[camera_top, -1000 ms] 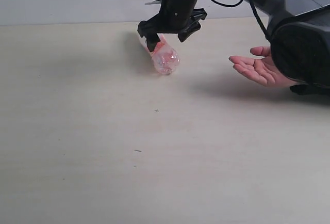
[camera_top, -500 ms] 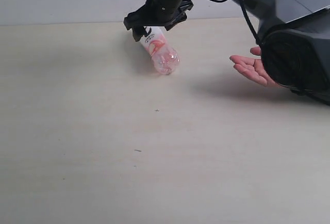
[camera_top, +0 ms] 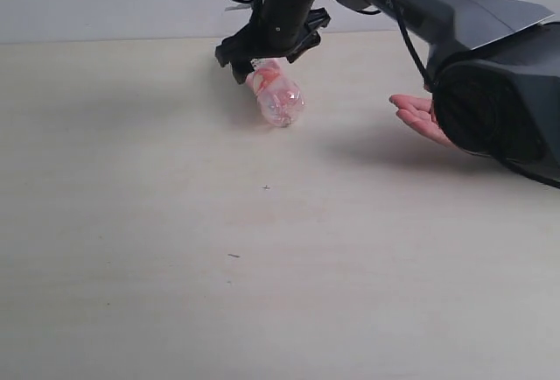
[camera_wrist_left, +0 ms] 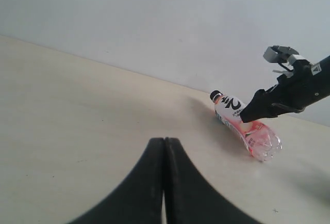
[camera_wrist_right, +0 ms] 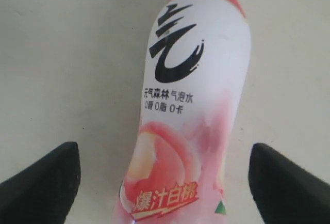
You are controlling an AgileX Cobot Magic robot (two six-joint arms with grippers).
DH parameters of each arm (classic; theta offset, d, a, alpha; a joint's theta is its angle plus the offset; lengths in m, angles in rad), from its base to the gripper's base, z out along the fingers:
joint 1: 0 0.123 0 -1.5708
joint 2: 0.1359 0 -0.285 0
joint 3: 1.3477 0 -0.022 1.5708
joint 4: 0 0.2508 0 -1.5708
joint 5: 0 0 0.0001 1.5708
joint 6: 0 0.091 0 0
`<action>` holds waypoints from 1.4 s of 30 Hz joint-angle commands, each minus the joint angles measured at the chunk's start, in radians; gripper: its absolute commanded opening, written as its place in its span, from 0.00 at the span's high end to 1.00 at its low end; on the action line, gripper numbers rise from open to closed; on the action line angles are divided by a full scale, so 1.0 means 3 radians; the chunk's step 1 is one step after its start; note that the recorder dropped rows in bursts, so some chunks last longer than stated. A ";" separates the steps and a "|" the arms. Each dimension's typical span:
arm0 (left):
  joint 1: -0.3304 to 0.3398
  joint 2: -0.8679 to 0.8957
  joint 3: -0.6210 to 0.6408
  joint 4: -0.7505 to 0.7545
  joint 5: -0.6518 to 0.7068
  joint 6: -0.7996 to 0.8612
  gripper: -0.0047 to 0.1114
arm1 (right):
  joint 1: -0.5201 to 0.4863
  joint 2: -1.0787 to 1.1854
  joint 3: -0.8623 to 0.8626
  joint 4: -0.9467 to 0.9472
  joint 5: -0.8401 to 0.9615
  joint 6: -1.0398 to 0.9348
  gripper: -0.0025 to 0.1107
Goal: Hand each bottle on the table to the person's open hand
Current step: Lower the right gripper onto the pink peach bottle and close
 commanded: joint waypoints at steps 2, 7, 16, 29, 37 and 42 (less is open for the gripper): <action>-0.0009 -0.0016 -0.0002 0.0014 -0.0008 0.0008 0.96 | 0.0009 0.0087 -0.0031 0.0003 -0.0128 0.0018 0.24; -0.0009 -0.0016 -0.0002 0.0014 -0.0008 0.0008 0.96 | 0.0009 0.0101 -0.0031 -0.0012 -0.0127 0.0018 0.24; -0.0009 -0.0016 -0.0002 0.0014 -0.0008 0.0008 0.96 | 0.0009 0.0144 -0.0025 -0.0006 -0.0080 0.0018 0.24; -0.0009 -0.0016 -0.0002 0.0014 -0.0008 0.0008 0.96 | 0.0009 0.0167 -0.0025 0.0022 -0.0073 0.0045 0.33; -0.0009 -0.0016 -0.0002 0.0014 -0.0008 0.0008 0.96 | 0.0009 0.0188 -0.0025 -0.0008 0.0014 0.0000 0.33; -0.0009 -0.0016 -0.0002 0.0014 -0.0008 0.0008 0.96 | 0.0009 0.0208 -0.0025 0.0000 -0.0025 0.0000 0.36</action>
